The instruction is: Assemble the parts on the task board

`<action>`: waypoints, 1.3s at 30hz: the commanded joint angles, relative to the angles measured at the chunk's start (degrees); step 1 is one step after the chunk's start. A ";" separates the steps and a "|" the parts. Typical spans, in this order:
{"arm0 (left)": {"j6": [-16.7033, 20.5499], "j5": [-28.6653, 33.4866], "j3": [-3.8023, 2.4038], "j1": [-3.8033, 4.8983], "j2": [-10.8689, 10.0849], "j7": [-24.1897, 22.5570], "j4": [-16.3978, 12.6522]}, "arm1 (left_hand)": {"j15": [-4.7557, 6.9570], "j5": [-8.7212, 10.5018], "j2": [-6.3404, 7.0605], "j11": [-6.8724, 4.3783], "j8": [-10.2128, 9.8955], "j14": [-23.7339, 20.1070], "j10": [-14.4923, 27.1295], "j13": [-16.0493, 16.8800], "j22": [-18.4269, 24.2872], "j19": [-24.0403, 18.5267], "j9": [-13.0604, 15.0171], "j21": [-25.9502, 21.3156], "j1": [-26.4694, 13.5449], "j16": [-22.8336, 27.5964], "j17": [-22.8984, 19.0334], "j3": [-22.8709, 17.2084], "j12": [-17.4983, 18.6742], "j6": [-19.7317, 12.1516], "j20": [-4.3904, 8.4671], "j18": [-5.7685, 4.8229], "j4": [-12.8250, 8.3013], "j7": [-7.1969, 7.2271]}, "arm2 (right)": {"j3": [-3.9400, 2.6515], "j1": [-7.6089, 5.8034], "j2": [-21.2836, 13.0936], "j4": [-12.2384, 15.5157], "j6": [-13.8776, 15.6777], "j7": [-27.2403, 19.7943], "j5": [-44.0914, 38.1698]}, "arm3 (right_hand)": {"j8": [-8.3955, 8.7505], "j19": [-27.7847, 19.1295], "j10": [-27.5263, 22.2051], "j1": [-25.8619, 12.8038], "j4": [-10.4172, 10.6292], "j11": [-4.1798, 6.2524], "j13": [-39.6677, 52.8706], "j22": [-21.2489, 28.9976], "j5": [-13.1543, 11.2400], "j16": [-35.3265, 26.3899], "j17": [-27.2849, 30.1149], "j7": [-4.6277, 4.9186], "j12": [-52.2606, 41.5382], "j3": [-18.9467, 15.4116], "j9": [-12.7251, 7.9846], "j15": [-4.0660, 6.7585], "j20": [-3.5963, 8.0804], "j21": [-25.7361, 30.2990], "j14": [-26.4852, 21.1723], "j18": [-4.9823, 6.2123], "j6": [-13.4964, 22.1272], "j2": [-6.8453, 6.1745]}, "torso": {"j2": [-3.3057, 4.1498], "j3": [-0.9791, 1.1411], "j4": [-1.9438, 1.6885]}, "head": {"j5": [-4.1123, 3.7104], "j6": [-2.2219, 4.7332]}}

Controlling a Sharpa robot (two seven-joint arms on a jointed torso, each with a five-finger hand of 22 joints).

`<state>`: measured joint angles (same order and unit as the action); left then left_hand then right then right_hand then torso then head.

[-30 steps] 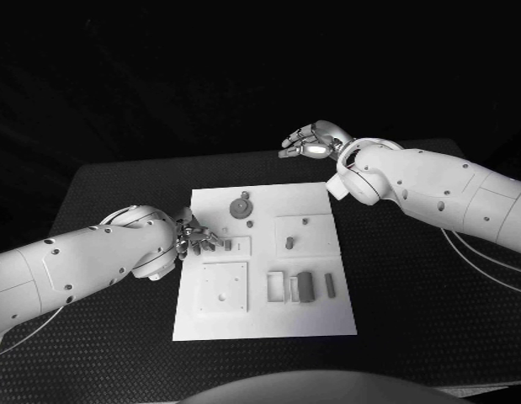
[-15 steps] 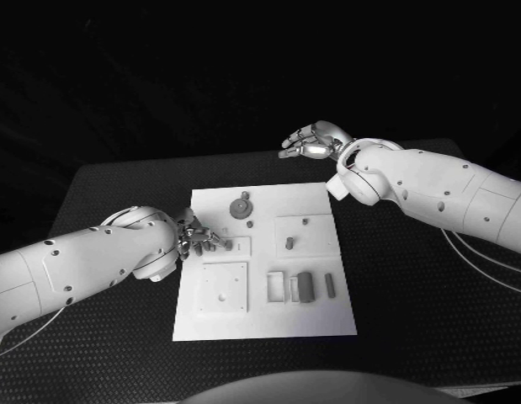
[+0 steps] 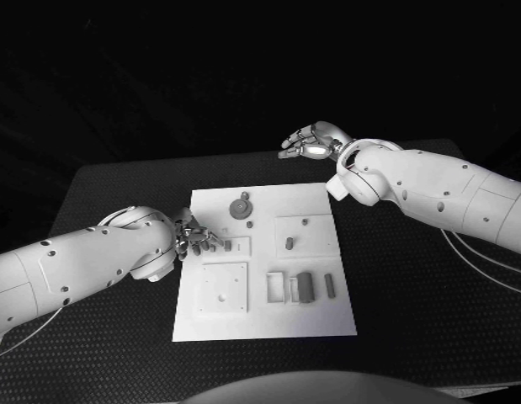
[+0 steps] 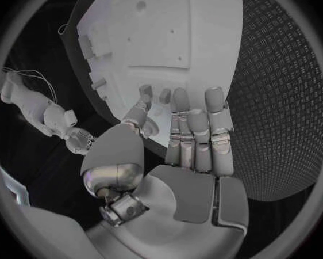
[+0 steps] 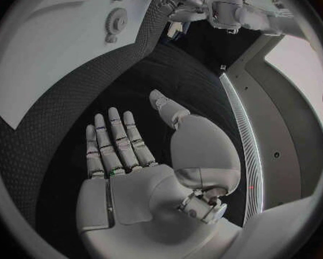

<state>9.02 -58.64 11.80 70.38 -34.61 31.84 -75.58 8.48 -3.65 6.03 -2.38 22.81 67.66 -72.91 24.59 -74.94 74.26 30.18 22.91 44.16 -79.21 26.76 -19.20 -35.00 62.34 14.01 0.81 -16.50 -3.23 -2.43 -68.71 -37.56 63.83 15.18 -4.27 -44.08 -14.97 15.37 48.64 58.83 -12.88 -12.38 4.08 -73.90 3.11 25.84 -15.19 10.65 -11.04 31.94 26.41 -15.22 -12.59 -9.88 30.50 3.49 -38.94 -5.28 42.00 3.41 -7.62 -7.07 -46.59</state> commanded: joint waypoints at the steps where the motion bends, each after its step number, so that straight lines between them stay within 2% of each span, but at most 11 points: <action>1: 0.83 -0.03 -0.18 0.00 -0.27 -0.73 -0.17 | 0.40 0.12 -0.40 -0.28 0.36 -0.13 -0.02 -0.03 -0.99 0.01 0.06 0.07 -0.12 -0.35 -0.09 0.34 -0.31 0.00 0.26 0.97 0.05 -0.14 | -0.02 0.03 0.07 -0.02 -0.53 -0.59 -0.08 | -0.28 0.14 0.38 -0.50 0.35 -0.19 -0.10 -0.13 -0.30 -0.40 -0.02 2.96 0.19 0.01 -0.06 -0.48 -0.16 0.31 -0.01 -0.95 0.48 -0.13 | 0.01 -0.03 0.01 | -0.04 0.10; 3: 2.22 0.33 -0.77 -0.01 -0.45 -1.10 -0.22 | 0.40 0.11 -0.36 -0.28 0.34 -0.15 0.01 -0.04 -0.99 0.00 0.05 0.06 -0.12 -0.34 -0.10 0.37 -0.29 -0.03 0.25 0.96 0.06 -0.15 | -0.02 0.04 0.06 -0.03 -0.54 -0.59 -0.08 | -0.28 0.14 0.38 -0.50 0.35 -0.19 -0.09 -0.11 -0.30 -0.40 -0.02 2.96 0.20 0.01 -0.06 -0.48 -0.16 0.32 -0.01 -0.95 0.48 -0.13 | 0.01 -0.04 0.00 | -0.05 0.20; 9: 6.62 4.41 -4.30 0.05 -1.95 -3.44 -1.27 | 0.22 -1.09 -0.76 -0.08 -0.08 -0.28 0.19 -0.06 -0.93 -0.12 -0.20 -0.13 0.49 -0.29 -0.21 0.38 -0.28 -0.98 0.16 0.92 0.05 -0.44 | -0.02 0.07 0.02 -0.06 -0.58 -0.59 -0.08 | -0.29 0.17 0.39 -0.50 0.36 -0.19 -0.09 -0.22 -0.30 -0.40 -0.02 2.96 0.20 0.01 -0.07 -0.48 -0.16 0.32 -0.01 -0.95 0.48 -0.12 | 0.00 -0.03 -0.01 | -0.13 0.51; 13: 11.82 11.73 -5.14 0.72 -2.49 -10.57 -1.61 | -0.70 -1.78 -0.86 0.87 -2.03 -1.62 2.05 -0.37 -0.66 -1.50 -1.04 -1.05 3.38 0.85 -0.84 -0.11 0.49 -4.92 -0.37 0.82 0.20 -1.57 | -0.02 0.07 0.03 -0.21 -0.58 -0.59 -0.07 | -0.29 0.18 0.39 -0.50 0.36 -0.19 -0.09 -0.22 -0.30 -0.39 -0.02 2.95 0.20 0.01 -0.07 -0.48 -0.16 0.33 0.00 -0.94 0.48 -0.10 | -0.06 0.07 0.02 | -0.10 0.74; 18: 14.70 16.57 -5.12 1.33 -0.80 -21.74 1.17 | -4.06 -1.86 -1.53 4.41 -3.24 -8.00 9.78 -2.76 1.82 -8.32 -1.63 -6.27 12.12 6.98 -3.95 -5.87 5.34 -8.49 -4.02 0.09 0.20 -4.45 | -0.01 0.07 0.18 -0.62 -0.57 -0.60 -0.05 | -0.30 0.23 0.39 -0.50 0.36 -0.19 -0.09 -0.41 -0.30 -0.39 -0.03 2.96 0.20 0.02 -0.08 -0.49 -0.15 0.32 0.01 -0.94 0.48 -0.09 | -0.02 0.03 -0.05 | -0.25 1.10; 19: 16.12 14.31 -5.10 1.33 -0.28 -23.65 1.79 | -5.34 -1.80 -1.84 5.43 -3.40 -9.98 11.33 -3.83 2.91 -10.43 -1.77 -8.11 14.84 9.14 -4.97 -8.67 7.07 -9.17 -5.29 -0.16 0.27 -5.06 | -0.01 0.07 0.21 -0.78 -0.57 -0.58 -0.01 | -0.30 0.24 0.40 -0.50 0.36 -0.19 -0.09 -0.42 -0.30 -0.39 -0.03 2.96 0.20 0.02 -0.08 -0.49 -0.15 0.32 0.01 -0.94 0.48 -0.09 | -0.01 0.04 -0.06 | -0.22 1.20; 21: 16.69 7.59 -5.07 1.33 0.69 -26.17 2.80 | -5.82 -1.82 -2.45 5.93 -3.56 -9.94 11.14 -4.89 3.65 -10.48 -2.04 -8.90 18.20 10.02 -5.44 -12.35 8.49 -9.71 -5.73 -0.04 0.03 -5.37 | -0.01 0.07 0.37 -1.09 -0.53 -0.61 0.00 | -0.30 0.26 0.40 -0.51 0.37 -0.19 -0.09 -0.49 -0.30 -0.39 -0.03 2.96 0.20 0.02 -0.08 -0.49 -0.15 0.32 0.01 -0.93 0.48 -0.09 | 0.04 0.08 -0.04 | -0.20 1.56; 24: 16.46 0.48 -4.74 1.32 2.50 -30.13 4.33 | -6.77 -0.29 -1.70 6.93 -3.69 -10.21 10.77 -7.62 4.14 -10.82 -2.46 -9.87 21.19 11.19 -5.90 -15.49 13.16 -9.58 -6.62 0.17 -0.07 -5.44 | -0.01 0.07 0.55 -1.55 -0.45 -0.72 0.03 | -0.31 0.34 0.40 -0.50 0.37 -0.19 -0.09 -0.80 -0.30 -0.39 -0.03 2.96 0.20 0.03 -0.08 -0.49 -0.15 0.29 0.02 -0.92 0.48 -0.06 | 0.08 0.10 0.01 | -0.30 1.96; 30: 16.00 -11.78 -3.86 1.31 6.21 -32.46 7.00 | -7.82 -0.13 0.01 8.09 -4.21 -10.07 11.62 -10.48 3.99 -10.73 -2.93 -10.26 23.91 11.53 -5.86 -15.68 19.02 -10.07 -7.49 1.06 -0.21 -5.77 | -0.02 0.06 1.12 -2.01 -0.47 -0.73 0.24 | -0.33 0.46 0.42 -0.50 0.39 -0.20 -0.09 -1.07 -0.30 -0.38 -0.04 2.96 0.20 0.04 -0.09 -0.49 -0.14 0.26 0.04 -0.90 0.47 -0.02 | 0.16 0.10 0.18 | -0.54 2.53; 35: 13.82 -19.59 -1.89 1.28 8.64 -33.96 9.41 | -8.38 -0.11 2.21 8.66 -4.47 -9.82 12.01 -11.84 3.81 -10.47 -3.18 -10.33 24.15 11.52 -5.74 -13.98 21.62 -10.28 -8.06 1.69 -0.23 -5.65 | -0.02 0.06 1.49 -2.69 -0.59 -0.87 0.42 | -0.35 0.61 0.43 -0.53 0.42 -0.22 -0.09 -1.11 -0.30 -0.37 -0.05 2.97 0.21 0.05 -0.11 -0.49 -0.11 0.25 0.06 -0.83 0.47 0.03 | 0.25 0.12 0.25 | -0.58 2.84; 39: 11.45 -22.90 -1.01 1.25 9.14 -35.11 9.80 | -8.46 -0.51 3.37 8.76 -4.54 -8.94 11.91 -12.48 3.40 -9.45 -3.30 -9.83 23.77 10.74 -5.33 -12.13 22.84 -10.23 -8.13 2.26 -0.25 -5.18 | -0.02 0.06 1.54 -3.12 -0.72 -1.15 0.84 | -0.35 0.72 0.43 -0.54 0.44 -0.23 -0.09 -1.13 -0.30 -0.36 -0.06 2.97 0.22 0.05 -0.12 -0.49 -0.08 0.25 0.08 -0.78 0.48 0.04 | 0.20 0.10 0.18 | -0.71 2.88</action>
<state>23.06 -74.05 10.74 71.59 -25.69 0.17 -65.84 -0.03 -3.97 9.01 5.97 18.62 58.35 -60.91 12.22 -71.44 64.43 26.94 12.91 67.95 -68.16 21.33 -31.63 -12.34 52.28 5.80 2.33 -16.74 -8.79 -2.43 -68.66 -36.06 60.86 15.14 -4.40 -43.74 -14.97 15.80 48.85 58.83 -12.88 -12.59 4.08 -74.92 3.11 25.84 -15.19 10.65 -11.04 31.94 26.37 -15.22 -12.61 -9.88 30.50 3.49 -38.94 -5.29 42.21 3.52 -7.41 -7.67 -43.77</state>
